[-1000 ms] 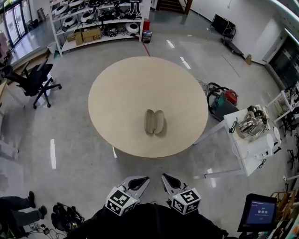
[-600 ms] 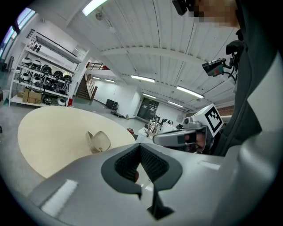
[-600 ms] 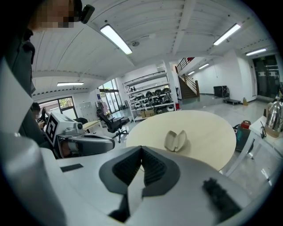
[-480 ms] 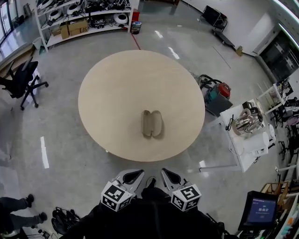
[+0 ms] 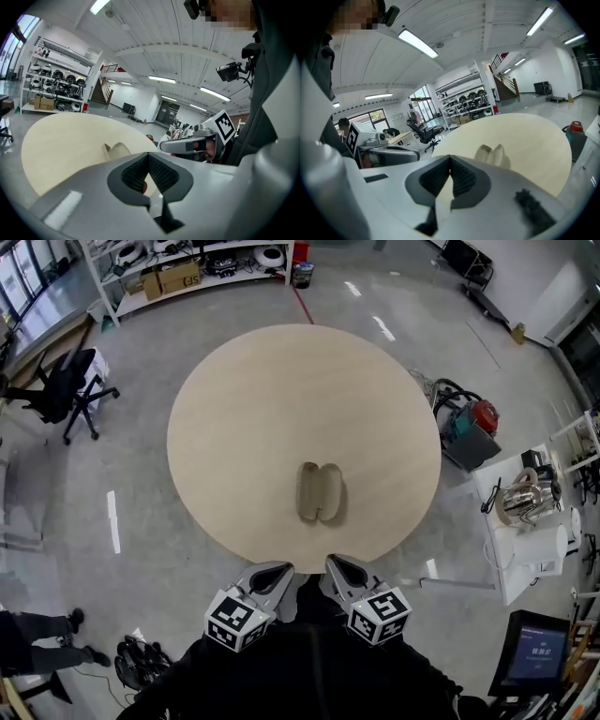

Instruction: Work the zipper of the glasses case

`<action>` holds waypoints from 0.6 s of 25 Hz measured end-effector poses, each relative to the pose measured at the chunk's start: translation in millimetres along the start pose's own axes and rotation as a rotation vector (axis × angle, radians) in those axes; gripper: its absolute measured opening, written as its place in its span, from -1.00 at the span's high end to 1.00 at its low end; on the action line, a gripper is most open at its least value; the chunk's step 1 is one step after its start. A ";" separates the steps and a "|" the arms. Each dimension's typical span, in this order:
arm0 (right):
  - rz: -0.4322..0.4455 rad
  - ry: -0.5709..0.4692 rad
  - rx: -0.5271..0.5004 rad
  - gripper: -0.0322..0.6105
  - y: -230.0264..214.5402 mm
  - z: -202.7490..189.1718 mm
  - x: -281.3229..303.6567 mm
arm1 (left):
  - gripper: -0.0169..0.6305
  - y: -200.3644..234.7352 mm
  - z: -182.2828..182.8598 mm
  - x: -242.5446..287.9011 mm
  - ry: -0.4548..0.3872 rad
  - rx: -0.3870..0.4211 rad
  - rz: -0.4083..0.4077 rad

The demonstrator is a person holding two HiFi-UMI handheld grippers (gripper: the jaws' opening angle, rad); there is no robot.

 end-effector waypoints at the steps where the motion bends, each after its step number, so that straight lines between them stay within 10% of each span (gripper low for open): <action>1: 0.008 -0.002 0.002 0.89 -10.6 6.2 3.8 | 0.93 2.2 7.8 8.7 -0.001 0.002 0.013; 15: 0.063 0.076 0.028 0.61 -128.4 31.7 43.6 | 0.84 35.5 42.8 100.7 0.074 0.015 0.210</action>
Point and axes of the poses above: the fingertips, and each gripper's own axes: x forward along the fingers, y to its left, z out of its top, the point moved 9 cm from there along -x, backward along the fingers, and after that the axes turned 3 degrees about -y, right-handed, at the moved point
